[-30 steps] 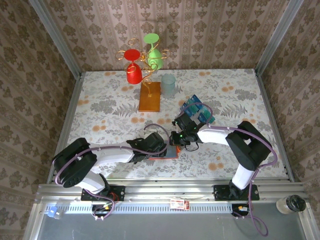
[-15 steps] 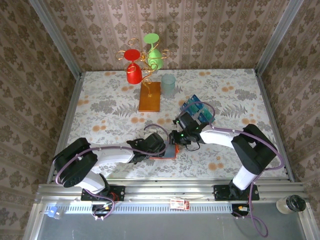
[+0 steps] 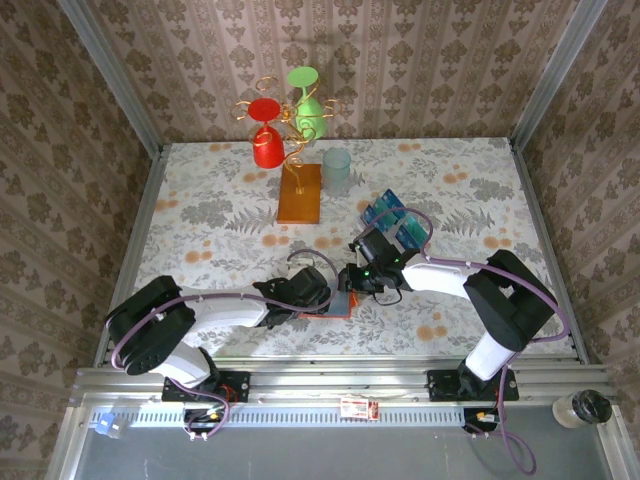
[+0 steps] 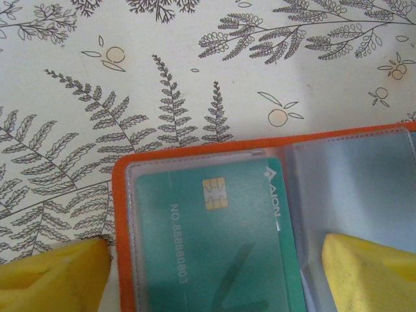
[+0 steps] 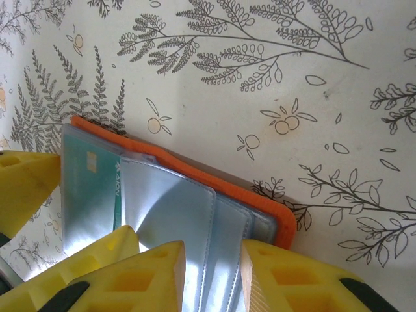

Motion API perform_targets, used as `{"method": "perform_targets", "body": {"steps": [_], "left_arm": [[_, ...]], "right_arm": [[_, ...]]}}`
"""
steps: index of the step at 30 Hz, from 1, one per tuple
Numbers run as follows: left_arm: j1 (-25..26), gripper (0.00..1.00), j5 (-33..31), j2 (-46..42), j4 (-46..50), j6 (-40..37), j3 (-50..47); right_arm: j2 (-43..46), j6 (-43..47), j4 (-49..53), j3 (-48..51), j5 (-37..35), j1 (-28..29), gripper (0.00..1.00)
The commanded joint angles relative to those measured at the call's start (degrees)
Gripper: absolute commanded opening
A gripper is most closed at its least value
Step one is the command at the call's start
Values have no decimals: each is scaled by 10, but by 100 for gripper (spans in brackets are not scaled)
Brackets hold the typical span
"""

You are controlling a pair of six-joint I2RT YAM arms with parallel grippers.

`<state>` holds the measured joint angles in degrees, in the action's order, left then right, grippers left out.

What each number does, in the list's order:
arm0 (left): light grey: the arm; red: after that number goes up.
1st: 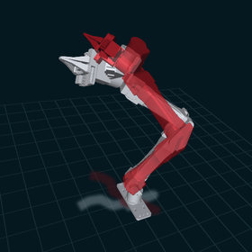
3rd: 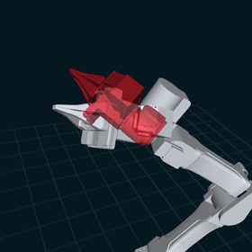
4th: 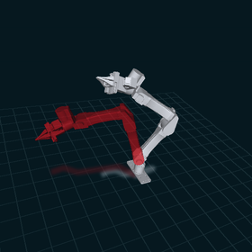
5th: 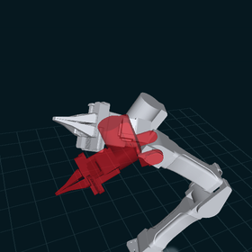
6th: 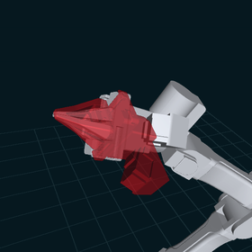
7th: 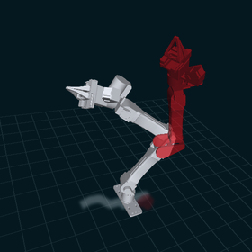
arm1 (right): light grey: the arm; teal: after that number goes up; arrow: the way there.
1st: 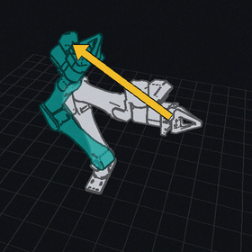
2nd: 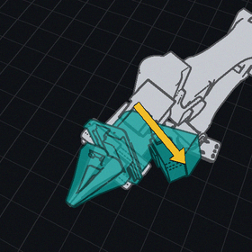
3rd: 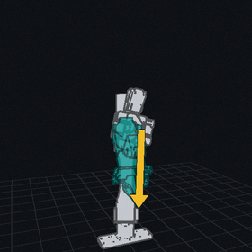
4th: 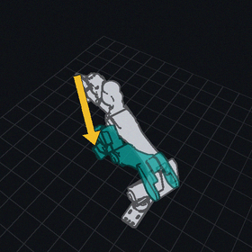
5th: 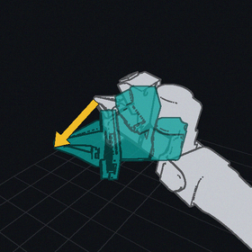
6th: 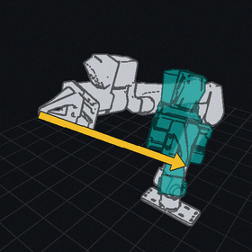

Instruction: Put the credit cards into the card holder

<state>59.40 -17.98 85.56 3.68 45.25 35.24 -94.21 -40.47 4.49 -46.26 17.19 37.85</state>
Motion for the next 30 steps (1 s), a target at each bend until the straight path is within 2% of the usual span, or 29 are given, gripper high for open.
{"method": "perform_targets", "body": {"steps": [1, 8, 23, 30], "left_arm": [[5, 86, 16, 9, 1, 5, -17], [6, 86, 16, 7, -1, 7, -23], [6, 86, 15, 3, -6, 9, -32], [6, 86, 15, -3, -8, 11, -34]], "right_arm": [[22, -6, 1, 3, 0, -1, 29], [24, -9, 0, -6, 4, 2, 29], [-31, -29, -37, -9, 18, 15, 29], [-38, -30, -48, -15, 44, 15, 30]]}}
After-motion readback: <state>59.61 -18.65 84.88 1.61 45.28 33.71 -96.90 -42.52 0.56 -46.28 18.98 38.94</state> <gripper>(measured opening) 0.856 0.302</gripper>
